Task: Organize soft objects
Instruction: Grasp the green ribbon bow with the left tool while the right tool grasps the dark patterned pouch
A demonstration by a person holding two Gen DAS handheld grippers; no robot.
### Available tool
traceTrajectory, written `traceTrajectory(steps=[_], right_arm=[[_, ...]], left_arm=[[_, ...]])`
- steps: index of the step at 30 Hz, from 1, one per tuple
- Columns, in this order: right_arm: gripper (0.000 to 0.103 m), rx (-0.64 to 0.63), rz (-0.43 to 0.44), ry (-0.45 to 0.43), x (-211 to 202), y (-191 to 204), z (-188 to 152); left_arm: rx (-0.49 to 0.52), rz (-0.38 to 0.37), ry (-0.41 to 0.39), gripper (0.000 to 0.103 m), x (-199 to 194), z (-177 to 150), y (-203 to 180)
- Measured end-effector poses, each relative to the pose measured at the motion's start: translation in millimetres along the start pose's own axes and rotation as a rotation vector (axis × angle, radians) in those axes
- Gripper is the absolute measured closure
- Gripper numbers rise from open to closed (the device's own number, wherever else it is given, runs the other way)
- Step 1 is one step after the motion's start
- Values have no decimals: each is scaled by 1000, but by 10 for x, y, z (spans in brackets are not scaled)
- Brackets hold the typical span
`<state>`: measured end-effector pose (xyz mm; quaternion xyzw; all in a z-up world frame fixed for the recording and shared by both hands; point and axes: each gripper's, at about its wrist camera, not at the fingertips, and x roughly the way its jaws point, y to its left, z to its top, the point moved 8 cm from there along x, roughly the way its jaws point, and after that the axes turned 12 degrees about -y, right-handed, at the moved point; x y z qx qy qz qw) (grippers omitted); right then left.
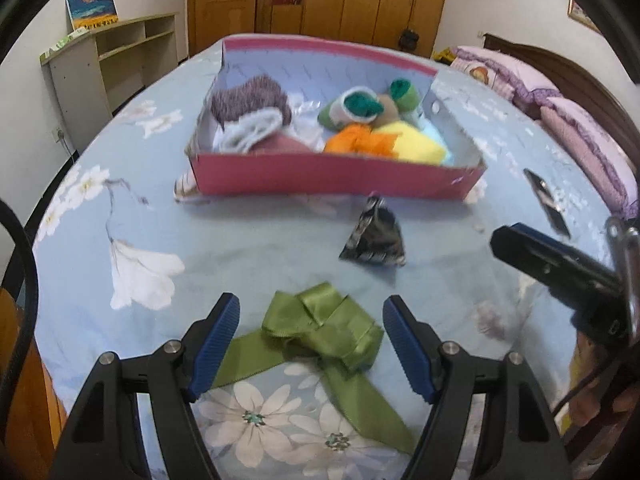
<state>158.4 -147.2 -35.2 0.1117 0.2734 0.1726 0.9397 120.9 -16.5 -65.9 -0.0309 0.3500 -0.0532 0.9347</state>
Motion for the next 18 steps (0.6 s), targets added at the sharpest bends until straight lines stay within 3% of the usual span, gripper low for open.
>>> traceTrajectory(steps=[18], right_arm=[[49, -23, 3, 64, 155, 4, -198]], left_arm=[[-10, 12, 98, 26, 258, -282, -42]])
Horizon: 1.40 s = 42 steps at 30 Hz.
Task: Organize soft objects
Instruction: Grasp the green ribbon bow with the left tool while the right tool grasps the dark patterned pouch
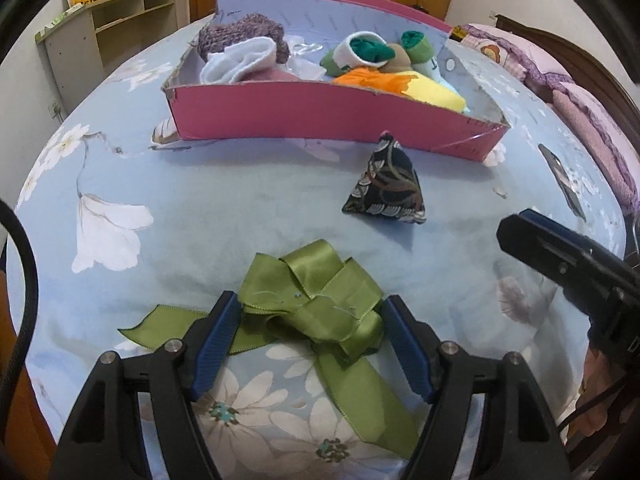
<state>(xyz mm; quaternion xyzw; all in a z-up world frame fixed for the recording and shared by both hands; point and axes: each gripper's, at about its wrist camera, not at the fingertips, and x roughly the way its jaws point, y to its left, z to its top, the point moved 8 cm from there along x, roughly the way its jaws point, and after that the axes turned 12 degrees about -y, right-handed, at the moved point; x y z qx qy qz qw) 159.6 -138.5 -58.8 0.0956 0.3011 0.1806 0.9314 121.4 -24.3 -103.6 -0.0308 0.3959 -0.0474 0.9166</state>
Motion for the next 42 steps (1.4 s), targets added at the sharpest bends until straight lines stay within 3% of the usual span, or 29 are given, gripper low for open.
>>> traceTrajectory(steps=[4, 6, 11, 13, 16, 31, 42], right_arm=[[49, 10, 8, -7, -12, -4, 1], [49, 13, 11, -9, -13, -6, 3], [49, 16, 16, -5, -1, -2, -16], [49, 16, 18, 0, 14, 9, -26], [49, 13, 21, 6, 38, 28, -36], [49, -36, 52, 29, 273, 300, -29], [50, -137, 3, 38, 592, 472, 90]], left_arm=[[18, 10, -11, 26, -3, -6, -18], [32, 22, -19, 31, -24, -14, -19], [47, -1, -54, 73, -111, 30, -37], [26, -24, -60, 85, -143, 53, -22], [-2, -52, -68, 91, -188, 92, 12], [-29, -18, -162, 92, -406, 236, 304], [-95, -37, -178, 92, -437, 240, 514]])
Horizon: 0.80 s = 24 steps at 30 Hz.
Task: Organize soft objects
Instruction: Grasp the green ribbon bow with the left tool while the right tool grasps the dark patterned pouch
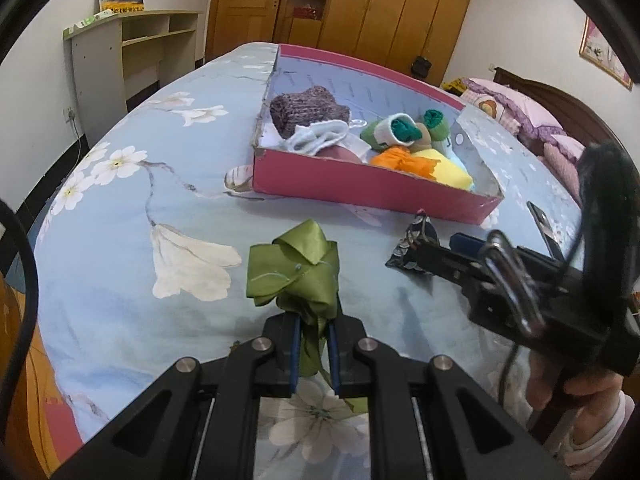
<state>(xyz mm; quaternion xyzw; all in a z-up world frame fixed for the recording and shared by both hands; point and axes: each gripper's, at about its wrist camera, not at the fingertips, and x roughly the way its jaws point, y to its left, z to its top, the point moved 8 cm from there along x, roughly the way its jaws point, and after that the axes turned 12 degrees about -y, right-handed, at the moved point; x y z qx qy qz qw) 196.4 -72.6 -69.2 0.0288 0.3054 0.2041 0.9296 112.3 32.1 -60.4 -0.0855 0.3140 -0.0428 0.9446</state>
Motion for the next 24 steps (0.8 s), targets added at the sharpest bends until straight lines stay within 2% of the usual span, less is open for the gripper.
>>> traceTrajectory(steps=[3, 5, 8, 17, 24], right_arm=[[50, 4, -12, 2, 65, -22, -12], [61, 5, -11, 3, 94, -30, -32], [68, 18, 0, 5, 100, -26, -77], [72, 70, 33, -57, -173, -43, -111], [72, 70, 47, -105, -426, -44, -26]], left_arm=[[-5, -3, -6, 92, -4, 9, 13], [-10, -3, -6, 92, -7, 10, 19], [-16, 0, -5, 92, -6, 4, 27], [-4, -9, -16, 92, -44, 35, -23], [22, -41, -32, 92, -97, 192, -184]])
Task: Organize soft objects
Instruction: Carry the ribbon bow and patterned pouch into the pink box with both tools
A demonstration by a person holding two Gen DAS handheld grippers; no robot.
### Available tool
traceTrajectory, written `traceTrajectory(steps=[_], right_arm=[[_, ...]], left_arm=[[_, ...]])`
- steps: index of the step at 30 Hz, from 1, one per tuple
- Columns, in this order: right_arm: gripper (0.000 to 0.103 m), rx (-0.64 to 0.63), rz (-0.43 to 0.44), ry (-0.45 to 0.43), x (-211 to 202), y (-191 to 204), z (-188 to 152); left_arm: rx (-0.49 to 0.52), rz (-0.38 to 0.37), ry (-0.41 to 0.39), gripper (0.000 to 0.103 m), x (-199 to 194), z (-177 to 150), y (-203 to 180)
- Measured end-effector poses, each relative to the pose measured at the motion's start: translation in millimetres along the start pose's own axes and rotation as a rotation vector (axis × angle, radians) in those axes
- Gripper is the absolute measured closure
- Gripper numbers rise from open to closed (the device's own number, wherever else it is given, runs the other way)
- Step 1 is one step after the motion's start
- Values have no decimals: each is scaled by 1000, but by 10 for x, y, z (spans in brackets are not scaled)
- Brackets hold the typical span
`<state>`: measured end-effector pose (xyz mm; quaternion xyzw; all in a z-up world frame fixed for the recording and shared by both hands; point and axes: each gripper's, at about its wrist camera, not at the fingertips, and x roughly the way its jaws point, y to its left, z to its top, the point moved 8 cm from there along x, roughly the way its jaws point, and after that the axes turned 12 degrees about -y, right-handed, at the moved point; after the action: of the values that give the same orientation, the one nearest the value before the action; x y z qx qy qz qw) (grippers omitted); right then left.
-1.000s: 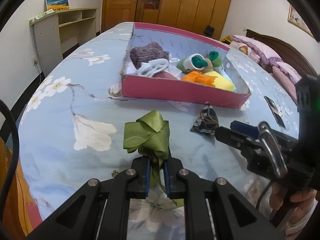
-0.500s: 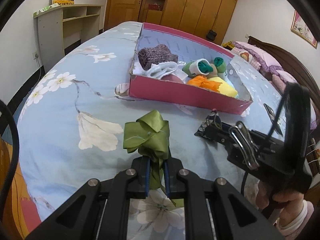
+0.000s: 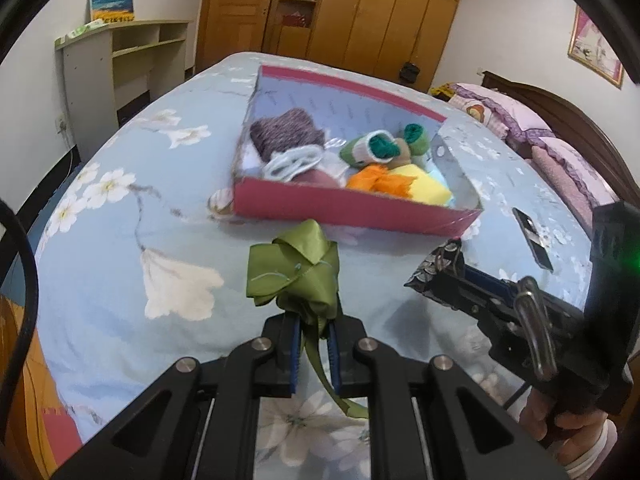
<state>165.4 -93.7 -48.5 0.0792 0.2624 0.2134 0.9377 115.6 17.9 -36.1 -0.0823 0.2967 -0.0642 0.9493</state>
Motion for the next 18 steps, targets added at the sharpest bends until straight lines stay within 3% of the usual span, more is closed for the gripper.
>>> traceTrajectory(steps=[18], right_arm=[[72, -9, -25, -65, -170, -245, 520]], left_arm=[[100, -96, -64, 92, 350, 892, -498]])
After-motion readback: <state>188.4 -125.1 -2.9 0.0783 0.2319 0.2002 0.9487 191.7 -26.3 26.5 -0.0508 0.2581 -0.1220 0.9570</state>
